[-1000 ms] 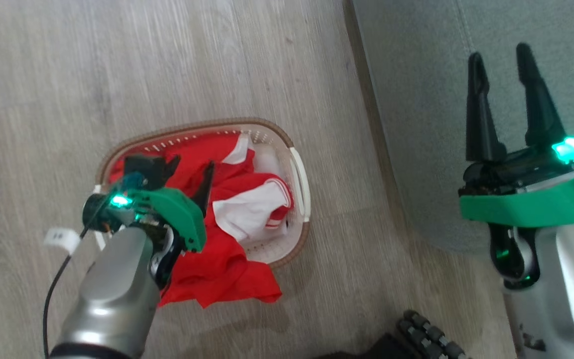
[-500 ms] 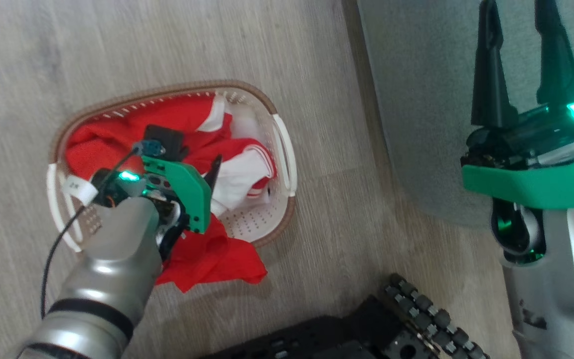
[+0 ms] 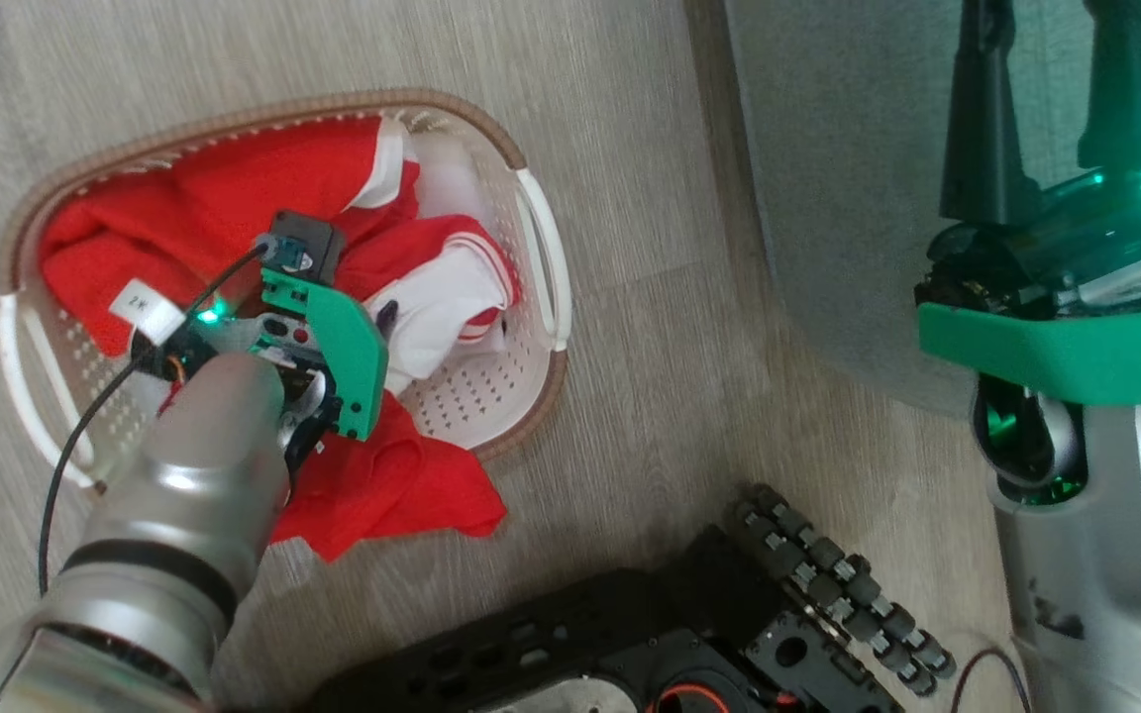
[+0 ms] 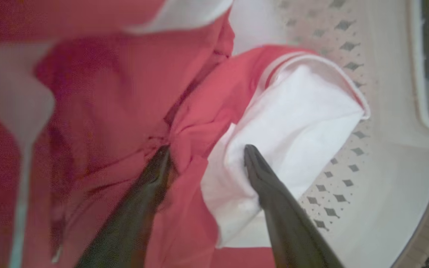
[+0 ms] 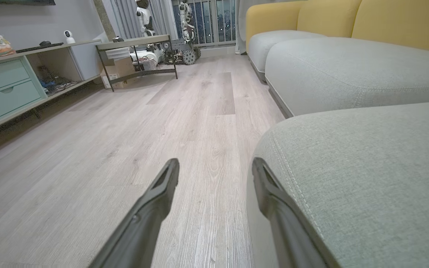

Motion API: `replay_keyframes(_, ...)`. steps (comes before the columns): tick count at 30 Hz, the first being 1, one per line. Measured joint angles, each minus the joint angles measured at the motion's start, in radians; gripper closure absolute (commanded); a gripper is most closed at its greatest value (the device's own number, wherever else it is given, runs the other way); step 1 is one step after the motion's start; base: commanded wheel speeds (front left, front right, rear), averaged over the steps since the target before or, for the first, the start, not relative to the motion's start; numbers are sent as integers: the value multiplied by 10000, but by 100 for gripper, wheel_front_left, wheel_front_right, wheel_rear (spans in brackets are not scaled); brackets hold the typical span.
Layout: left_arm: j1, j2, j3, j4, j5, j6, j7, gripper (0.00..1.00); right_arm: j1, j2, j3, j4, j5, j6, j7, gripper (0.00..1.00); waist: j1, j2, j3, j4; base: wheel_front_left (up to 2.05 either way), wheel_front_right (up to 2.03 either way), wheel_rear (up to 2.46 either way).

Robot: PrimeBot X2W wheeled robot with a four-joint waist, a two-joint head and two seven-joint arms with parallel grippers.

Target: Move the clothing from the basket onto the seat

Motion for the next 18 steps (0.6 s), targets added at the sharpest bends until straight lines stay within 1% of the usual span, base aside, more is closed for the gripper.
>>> replay_keyframes(4,-211,-4,-439,368,-94,0,629,0,-189,25,75,-17,0,0,0,0,0,0,420,-50,0,0,0)
replay_keyframes(7,-319,8,-564,500,-188,0,671,0,-327,31,75,-25,0,0,0,0,0,0,556,-70,0,0,0)
replay_keyframes(11,-497,6,-675,610,-349,0,1032,0,-352,31,79,-36,-10,0,0,0,-1,0,627,-59,0,0,0)
replay_keyframes(12,-525,6,-729,612,-372,0,1099,23,-352,31,81,-35,-10,0,0,0,-1,0,633,-53,0,0,0)
replay_keyframes(13,-532,6,-817,610,-408,0,1154,58,-352,33,81,-35,-10,0,0,0,-1,0,636,-48,0,0,0)
replay_keyframes(14,-526,8,-878,612,-474,0,1174,100,-352,33,81,-29,-10,0,0,0,-1,0,631,-42,0,0,0)
replay_keyframes(18,-513,13,-1126,512,-792,0,1254,100,-354,33,84,17,-12,0,0,0,-1,0,541,-6,0,0,0)
